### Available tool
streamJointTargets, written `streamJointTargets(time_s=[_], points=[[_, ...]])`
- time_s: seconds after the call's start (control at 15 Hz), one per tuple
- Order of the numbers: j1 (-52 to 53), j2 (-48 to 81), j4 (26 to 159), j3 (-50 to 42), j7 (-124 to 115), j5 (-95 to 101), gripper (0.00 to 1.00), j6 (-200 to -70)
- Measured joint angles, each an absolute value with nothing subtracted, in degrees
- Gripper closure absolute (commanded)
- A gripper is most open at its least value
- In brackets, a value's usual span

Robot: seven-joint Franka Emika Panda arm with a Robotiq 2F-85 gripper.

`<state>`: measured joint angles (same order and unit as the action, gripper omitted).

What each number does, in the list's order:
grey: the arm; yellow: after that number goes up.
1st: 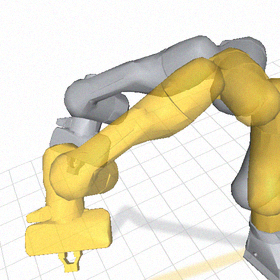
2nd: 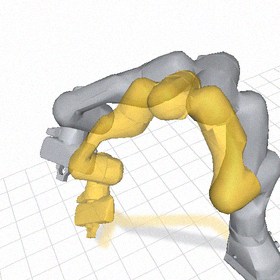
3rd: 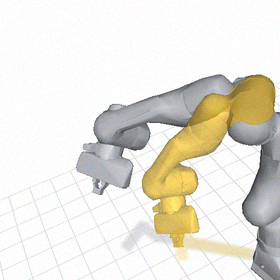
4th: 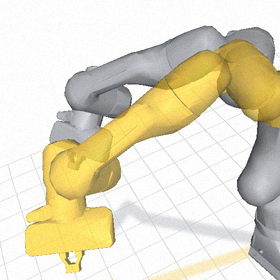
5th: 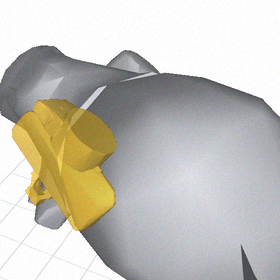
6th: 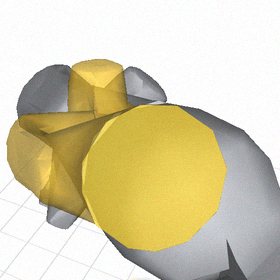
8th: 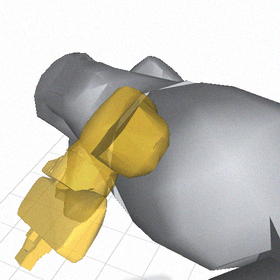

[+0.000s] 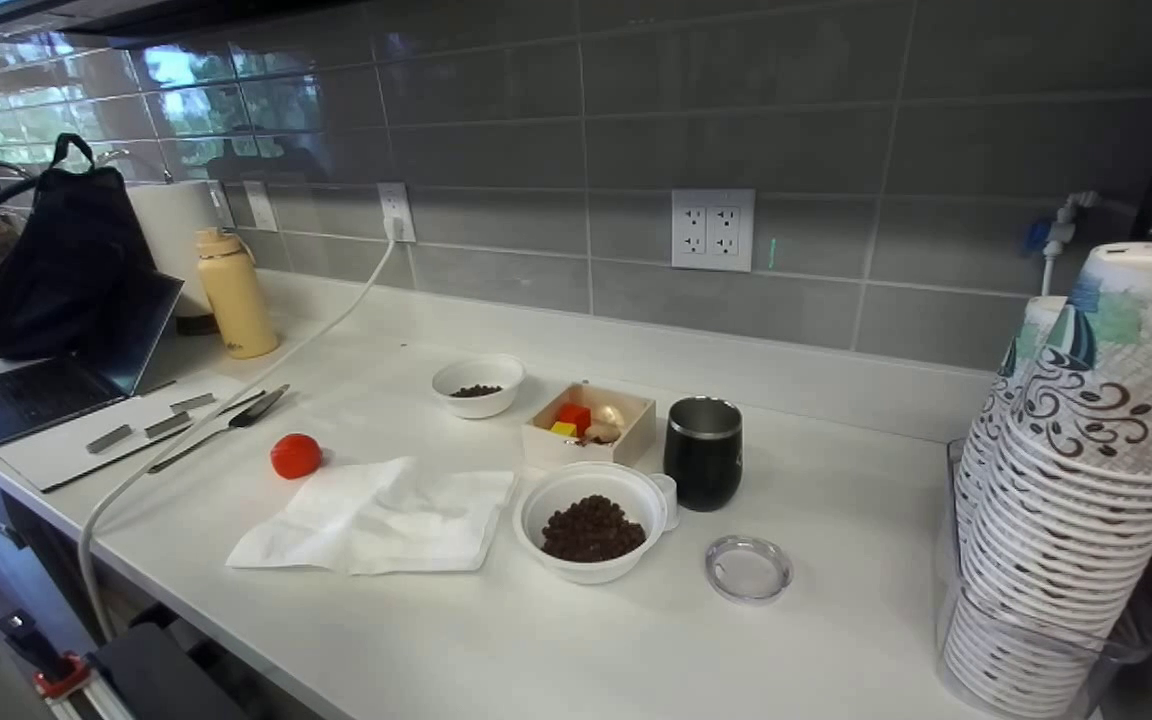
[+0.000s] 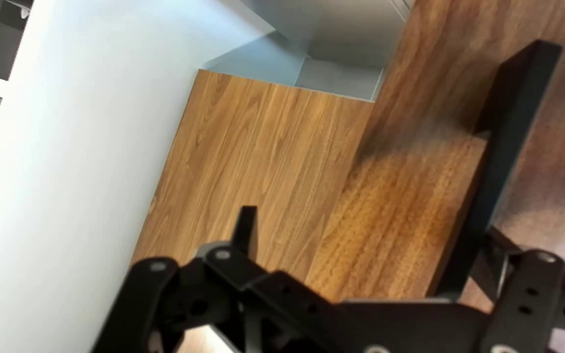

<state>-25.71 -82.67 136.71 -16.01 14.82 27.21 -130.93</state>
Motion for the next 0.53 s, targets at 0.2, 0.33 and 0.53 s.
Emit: streamJointTargets(time_s=[0.2,0.33,0.53], points=[[-25.69,-84.24,136.96,-15.71,14.80,27.71,0.00,-129.98],[-25.68,-85.05,137.16,-15.48,14.77,28.13,0.00,-129.56],[-26.19,-85.18,137.24,-15.31,14.92,27.91,0.00,-129.53]])
